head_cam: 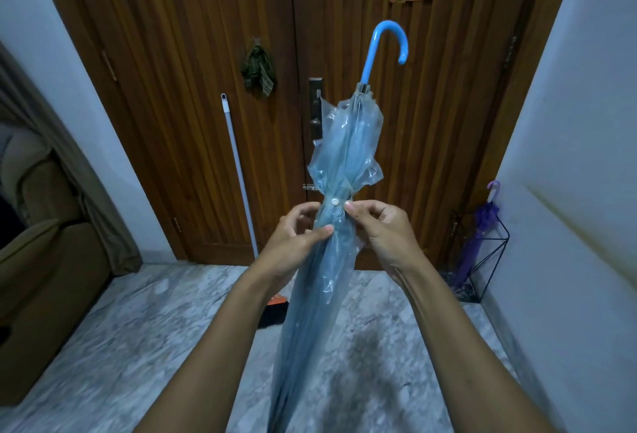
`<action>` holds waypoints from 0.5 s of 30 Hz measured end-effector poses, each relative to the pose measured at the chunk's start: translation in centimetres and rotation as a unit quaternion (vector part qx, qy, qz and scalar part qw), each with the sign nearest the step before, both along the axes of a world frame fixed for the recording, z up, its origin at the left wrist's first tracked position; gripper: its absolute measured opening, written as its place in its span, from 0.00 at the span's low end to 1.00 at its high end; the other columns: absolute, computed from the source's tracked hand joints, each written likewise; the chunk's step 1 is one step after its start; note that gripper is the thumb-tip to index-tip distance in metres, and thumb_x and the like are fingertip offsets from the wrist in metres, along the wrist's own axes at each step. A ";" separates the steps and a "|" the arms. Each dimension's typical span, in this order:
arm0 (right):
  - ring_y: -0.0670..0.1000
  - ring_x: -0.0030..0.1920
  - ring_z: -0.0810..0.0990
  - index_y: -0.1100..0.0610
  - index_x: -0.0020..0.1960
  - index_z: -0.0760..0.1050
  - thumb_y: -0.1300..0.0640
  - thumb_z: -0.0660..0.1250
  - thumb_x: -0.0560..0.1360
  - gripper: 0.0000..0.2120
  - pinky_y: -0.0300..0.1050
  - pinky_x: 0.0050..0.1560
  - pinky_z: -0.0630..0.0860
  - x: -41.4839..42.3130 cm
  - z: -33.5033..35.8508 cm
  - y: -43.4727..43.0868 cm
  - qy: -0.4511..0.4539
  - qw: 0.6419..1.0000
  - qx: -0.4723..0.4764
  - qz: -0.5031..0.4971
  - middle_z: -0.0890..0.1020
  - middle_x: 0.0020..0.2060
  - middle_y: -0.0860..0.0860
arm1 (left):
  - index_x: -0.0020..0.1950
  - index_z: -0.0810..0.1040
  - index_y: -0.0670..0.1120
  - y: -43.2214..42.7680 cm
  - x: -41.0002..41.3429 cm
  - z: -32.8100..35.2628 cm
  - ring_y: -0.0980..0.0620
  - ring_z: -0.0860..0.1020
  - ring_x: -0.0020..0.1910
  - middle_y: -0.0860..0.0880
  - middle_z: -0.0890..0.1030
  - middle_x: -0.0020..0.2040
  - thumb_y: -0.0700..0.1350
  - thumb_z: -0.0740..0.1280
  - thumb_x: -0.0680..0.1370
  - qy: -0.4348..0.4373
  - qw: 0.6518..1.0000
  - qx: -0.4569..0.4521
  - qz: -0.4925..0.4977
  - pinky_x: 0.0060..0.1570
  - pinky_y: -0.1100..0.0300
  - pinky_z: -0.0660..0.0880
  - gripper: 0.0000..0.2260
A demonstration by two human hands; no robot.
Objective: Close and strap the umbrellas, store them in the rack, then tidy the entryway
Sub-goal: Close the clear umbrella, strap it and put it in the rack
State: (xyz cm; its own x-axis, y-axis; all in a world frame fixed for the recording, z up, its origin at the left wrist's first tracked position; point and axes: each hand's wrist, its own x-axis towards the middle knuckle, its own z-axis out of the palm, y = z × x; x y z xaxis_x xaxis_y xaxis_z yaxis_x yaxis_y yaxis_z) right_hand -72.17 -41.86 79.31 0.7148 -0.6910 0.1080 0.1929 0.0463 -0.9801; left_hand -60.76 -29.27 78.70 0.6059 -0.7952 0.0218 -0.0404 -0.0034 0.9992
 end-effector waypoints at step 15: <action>0.53 0.49 0.87 0.61 0.53 0.82 0.59 0.69 0.77 0.07 0.43 0.48 0.83 -0.8 0.4 0.5 -0.021 1.000 -0.012 0.009 0.87 0.45 0.57 | 0.68 0.76 0.55 0.3 -1.4 0.6 0.63 0.80 0.56 0.59 0.83 0.56 0.43 0.71 0.76 -0.199 0.979 -0.002 0.035 0.57 0.60 0.77 0.20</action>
